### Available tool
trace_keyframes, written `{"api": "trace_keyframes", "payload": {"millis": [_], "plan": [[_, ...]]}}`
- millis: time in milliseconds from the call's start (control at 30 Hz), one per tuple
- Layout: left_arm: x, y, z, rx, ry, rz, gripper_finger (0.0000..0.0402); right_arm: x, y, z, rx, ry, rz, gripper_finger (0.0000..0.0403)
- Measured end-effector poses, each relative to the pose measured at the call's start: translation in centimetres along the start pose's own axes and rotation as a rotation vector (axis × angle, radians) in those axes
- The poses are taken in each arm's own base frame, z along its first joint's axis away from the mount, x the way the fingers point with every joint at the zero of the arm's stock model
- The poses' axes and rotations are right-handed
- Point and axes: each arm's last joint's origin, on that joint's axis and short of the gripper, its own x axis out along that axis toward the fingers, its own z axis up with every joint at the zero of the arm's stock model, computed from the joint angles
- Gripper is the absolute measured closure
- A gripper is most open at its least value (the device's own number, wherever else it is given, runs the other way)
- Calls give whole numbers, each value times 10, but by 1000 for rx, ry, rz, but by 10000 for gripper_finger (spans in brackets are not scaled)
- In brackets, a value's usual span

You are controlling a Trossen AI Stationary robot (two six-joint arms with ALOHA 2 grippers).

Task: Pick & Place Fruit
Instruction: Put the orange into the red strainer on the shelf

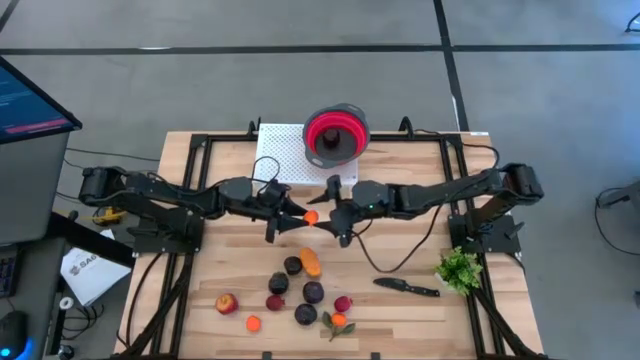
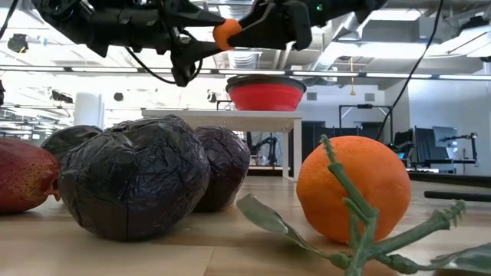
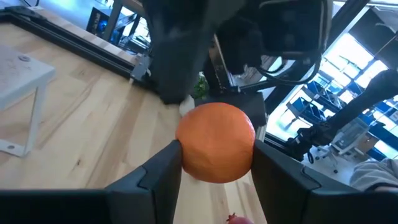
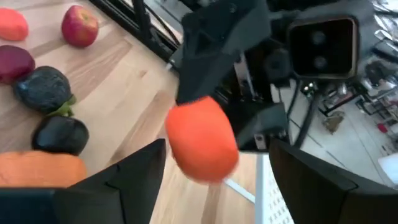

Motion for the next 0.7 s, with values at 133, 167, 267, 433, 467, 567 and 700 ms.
{"api": "trace_keyframes", "payload": {"millis": [133,167,267,433,467,567,700], "plan": [[0,0,0,2,-3,-1,230,3,2,5,-11,7,18,164],[0,0,0,2,-4,-2,229,3,1,6,-12,2,17,180],[0,1,2,2,-12,7,226,2,2,8,-23,-1,18,232],[-2,7,5,0,-21,28,219,-3,2,7,-16,33,31,304],[-2,9,5,4,-24,39,216,-5,2,6,-1,59,29,309],[-4,15,10,38,-47,63,204,-12,0,4,60,144,-9,307],[-6,23,14,102,-63,95,183,-39,-15,9,132,205,-98,283]]}}
